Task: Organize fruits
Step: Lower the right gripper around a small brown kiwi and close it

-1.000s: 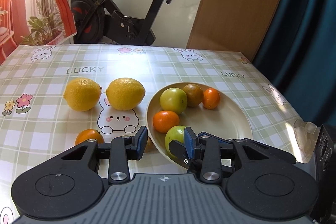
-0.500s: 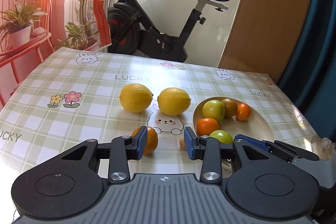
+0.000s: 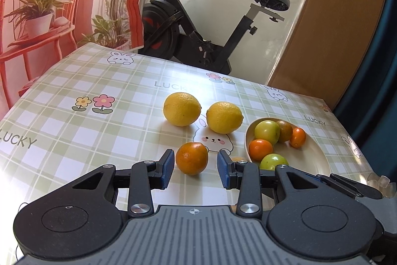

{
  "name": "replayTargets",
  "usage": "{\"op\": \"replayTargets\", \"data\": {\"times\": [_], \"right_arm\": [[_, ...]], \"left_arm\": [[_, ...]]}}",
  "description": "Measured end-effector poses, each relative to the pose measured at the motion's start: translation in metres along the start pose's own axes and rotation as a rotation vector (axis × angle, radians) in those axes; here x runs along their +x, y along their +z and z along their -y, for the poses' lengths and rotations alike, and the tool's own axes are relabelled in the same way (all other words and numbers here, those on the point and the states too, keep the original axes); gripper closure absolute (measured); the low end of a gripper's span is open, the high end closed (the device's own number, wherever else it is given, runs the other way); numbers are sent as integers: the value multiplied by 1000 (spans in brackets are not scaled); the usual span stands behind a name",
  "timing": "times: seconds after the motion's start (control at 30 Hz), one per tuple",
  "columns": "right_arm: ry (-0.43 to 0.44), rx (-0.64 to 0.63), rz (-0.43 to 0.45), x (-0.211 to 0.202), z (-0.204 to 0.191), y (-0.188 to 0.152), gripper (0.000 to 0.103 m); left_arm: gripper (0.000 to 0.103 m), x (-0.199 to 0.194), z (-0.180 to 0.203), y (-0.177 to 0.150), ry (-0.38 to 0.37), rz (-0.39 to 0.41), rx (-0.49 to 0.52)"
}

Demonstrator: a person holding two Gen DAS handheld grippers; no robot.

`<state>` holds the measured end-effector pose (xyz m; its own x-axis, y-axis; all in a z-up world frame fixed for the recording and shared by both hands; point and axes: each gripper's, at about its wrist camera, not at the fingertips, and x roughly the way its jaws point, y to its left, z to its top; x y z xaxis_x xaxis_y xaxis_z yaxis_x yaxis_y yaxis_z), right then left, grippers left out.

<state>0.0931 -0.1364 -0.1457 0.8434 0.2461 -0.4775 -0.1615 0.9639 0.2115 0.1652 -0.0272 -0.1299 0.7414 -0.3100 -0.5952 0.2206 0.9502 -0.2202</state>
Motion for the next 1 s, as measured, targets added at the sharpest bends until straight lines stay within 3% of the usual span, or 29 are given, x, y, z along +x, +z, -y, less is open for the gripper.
{"op": "replayTargets", "data": {"times": [0.23, 0.57, 0.83, 1.0], "right_arm": [[40, -46, -53, 9, -10, -6, 63], [104, -119, -145, 30, -30, -18, 64], [106, -85, -180, 35, -20, -21, 73], [100, -62, -181, 31, -13, -21, 73]], "left_arm": [[63, 6, -4, -4, -11, -15, -23], [63, 13, -6, -11, -20, -46, -27], [63, 15, -1, -13, -24, -63, -8], [66, 15, 2, -4, -118, -25, 18]]}}
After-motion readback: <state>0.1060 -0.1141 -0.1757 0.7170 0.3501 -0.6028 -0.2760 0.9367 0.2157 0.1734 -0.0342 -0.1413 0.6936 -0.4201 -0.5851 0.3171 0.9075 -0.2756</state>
